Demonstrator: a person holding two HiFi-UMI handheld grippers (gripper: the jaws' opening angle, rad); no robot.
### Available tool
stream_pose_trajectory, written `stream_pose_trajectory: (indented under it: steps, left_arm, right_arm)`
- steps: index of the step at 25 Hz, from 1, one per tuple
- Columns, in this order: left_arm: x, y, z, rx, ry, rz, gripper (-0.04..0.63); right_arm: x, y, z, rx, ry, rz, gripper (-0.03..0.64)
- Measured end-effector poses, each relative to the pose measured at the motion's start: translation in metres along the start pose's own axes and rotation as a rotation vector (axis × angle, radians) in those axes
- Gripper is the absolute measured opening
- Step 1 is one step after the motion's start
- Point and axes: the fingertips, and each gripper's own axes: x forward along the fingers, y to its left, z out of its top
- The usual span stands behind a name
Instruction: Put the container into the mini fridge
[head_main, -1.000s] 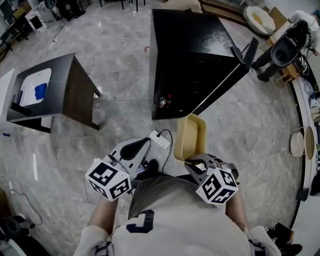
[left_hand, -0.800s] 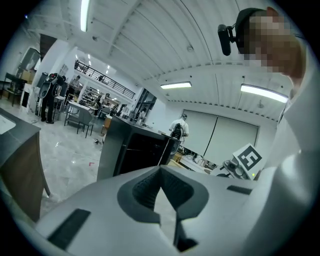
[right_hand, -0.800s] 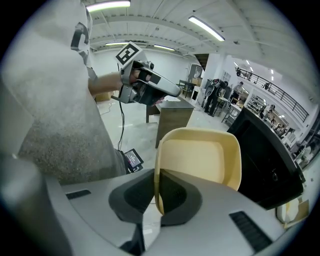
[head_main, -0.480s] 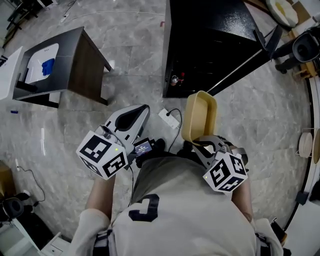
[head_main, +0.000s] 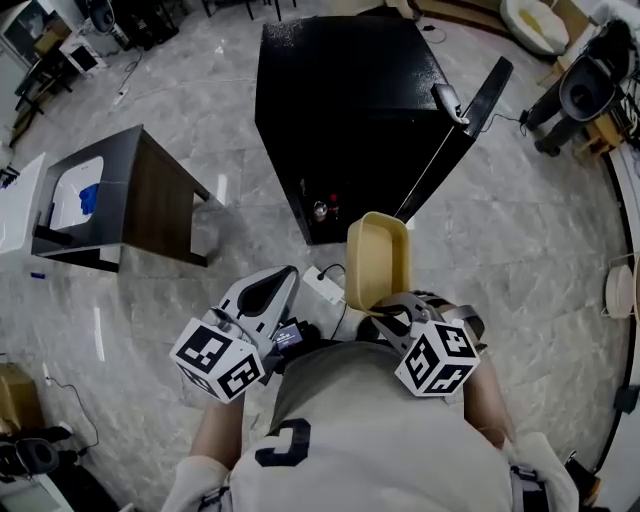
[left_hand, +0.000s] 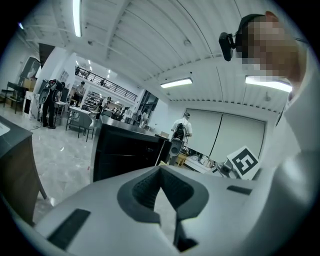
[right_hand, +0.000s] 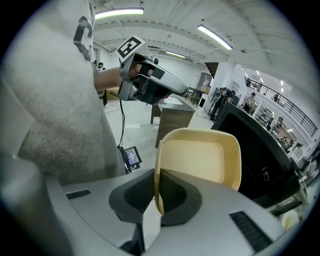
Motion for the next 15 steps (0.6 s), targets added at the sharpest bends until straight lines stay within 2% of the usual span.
stream_pose_trajectory:
  steps: [8,15]
  left_arm:
    - [0.034,-0.038,-0.007,0.011,0.013,0.079,0.057]
    - [0.054,-0.034,-0.013,-0.006,0.055,0.104,0.057]
  right_arm:
    - [-0.007,-0.019,-0.052,-0.103,0.03,0.046,0.032]
    - [0.005,-0.041,-0.066,-0.11,0.032,0.08,0.032]
